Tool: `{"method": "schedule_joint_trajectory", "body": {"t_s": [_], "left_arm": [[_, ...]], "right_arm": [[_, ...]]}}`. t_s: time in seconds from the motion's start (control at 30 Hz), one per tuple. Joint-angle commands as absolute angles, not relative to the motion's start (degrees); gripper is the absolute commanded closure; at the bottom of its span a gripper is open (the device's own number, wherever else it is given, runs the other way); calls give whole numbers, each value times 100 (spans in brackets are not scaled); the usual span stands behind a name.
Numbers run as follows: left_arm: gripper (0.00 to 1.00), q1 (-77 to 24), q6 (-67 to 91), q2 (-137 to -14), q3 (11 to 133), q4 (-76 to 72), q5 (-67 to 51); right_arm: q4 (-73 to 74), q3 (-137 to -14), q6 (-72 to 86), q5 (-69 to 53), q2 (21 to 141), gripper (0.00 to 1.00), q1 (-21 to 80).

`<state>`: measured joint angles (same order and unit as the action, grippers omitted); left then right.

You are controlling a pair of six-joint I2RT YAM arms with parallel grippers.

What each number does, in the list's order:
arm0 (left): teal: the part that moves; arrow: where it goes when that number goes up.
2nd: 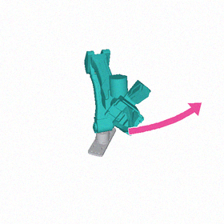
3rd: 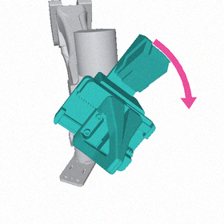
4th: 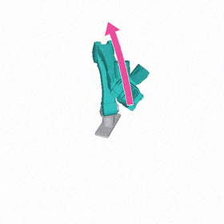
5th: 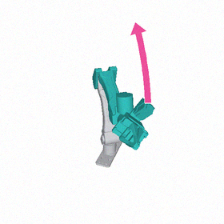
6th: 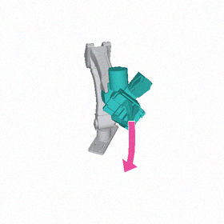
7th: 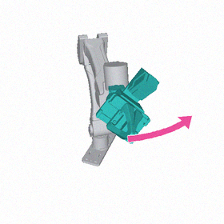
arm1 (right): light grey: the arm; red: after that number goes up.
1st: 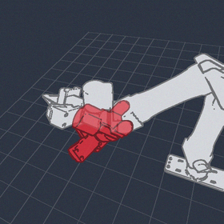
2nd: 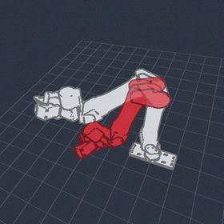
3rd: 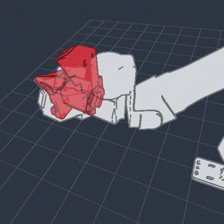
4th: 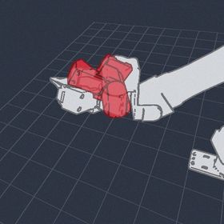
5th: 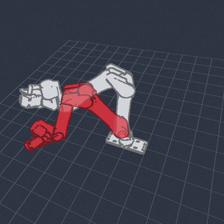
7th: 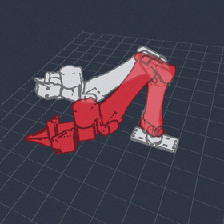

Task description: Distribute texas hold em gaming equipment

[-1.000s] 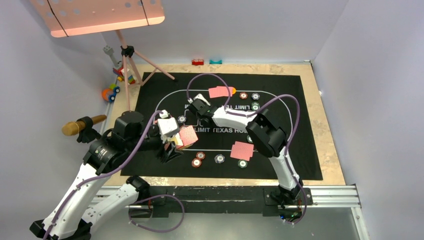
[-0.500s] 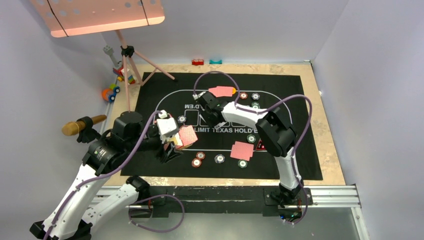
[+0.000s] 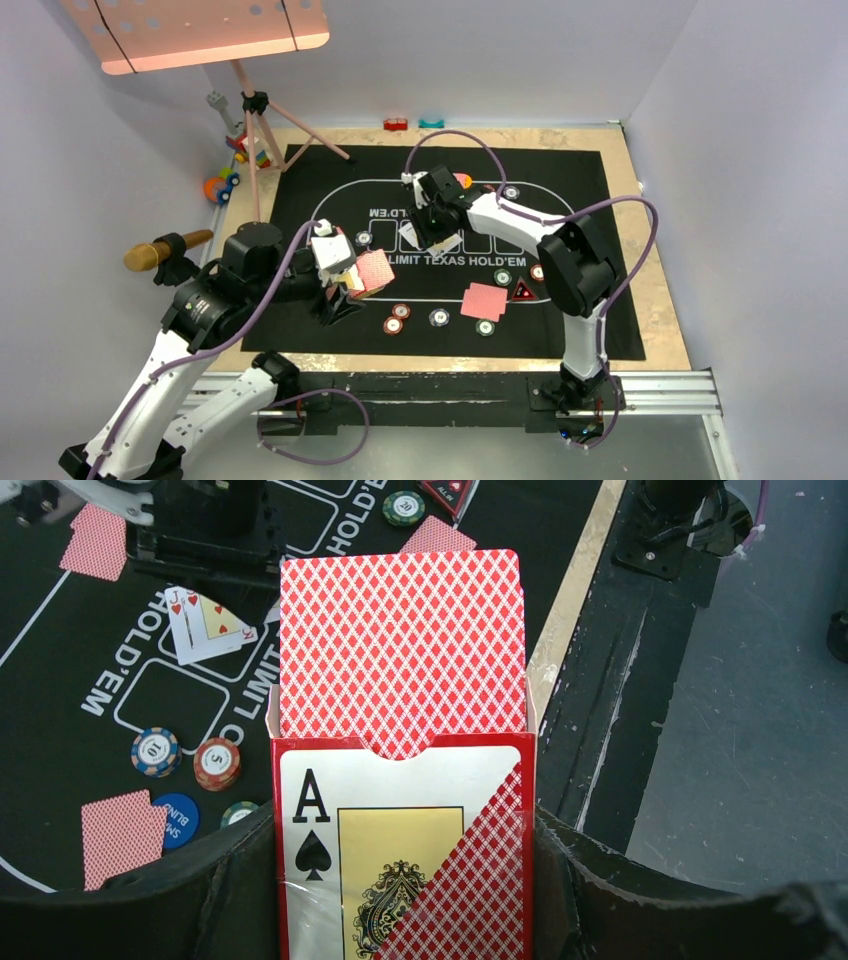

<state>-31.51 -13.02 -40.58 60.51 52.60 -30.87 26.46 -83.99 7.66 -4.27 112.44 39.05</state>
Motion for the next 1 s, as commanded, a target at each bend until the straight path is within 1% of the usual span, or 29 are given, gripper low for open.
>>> {"method": "schedule_joint_trajectory", "body": {"t_s": [0.0, 0.13, 0.27, 0.37, 0.47, 0.5, 0.57, 0.6, 0.8, 0.9, 0.97], "left_arm": [[100, -3101, -1246, -4002, 6336, 5115, -3223], [100, -3101, -1237, -3999, 6341, 5113, -3247], [100, -3092, -1239, -4011, 6380, 5113, -3238], [100, -3077, -1213, -4011, 6370, 5148, -3252], [100, -3076, -1280, -3958, 6266, 5208, -3236], [100, -3075, -1293, -3939, 6206, 5218, -3208], [100, -3076, -1345, -3907, 6059, 5212, -3191], [100, -3083, -1368, -3889, 5979, 5197, -3172], [100, -3081, -1657, -3805, 5535, 4950, -3089], [100, -3082, -2051, -3847, 5486, 5021, -3015], [100, -3081, -2252, -3887, 5484, 5064, -2997]], "right_arm": [[2560, -8248, 863, -798, 11378, 58, 3946], [2297, -8156, 1096, -651, 11129, 58, 3920], [1889, -8270, 1453, -842, 10871, 59, 3706], [1996, -8698, 1785, -1254, 10900, 62, 3517], [1927, -8737, 2154, -1940, 10556, 60, 3385], [1895, -8676, 2285, -2165, 10313, 53, 3339], [1898, -8517, 2551, -2801, 9897, 23, 3215], [1841, -8362, 2681, -3067, 9643, 19, 3163], [748, -7118, 3767, -4648, 8379, 13, 3058], [-242, -6520, 4613, -5176, 8067, 11, 3082], [-522, -6273, 4855, -5257, 7952, 10, 3185]]}}
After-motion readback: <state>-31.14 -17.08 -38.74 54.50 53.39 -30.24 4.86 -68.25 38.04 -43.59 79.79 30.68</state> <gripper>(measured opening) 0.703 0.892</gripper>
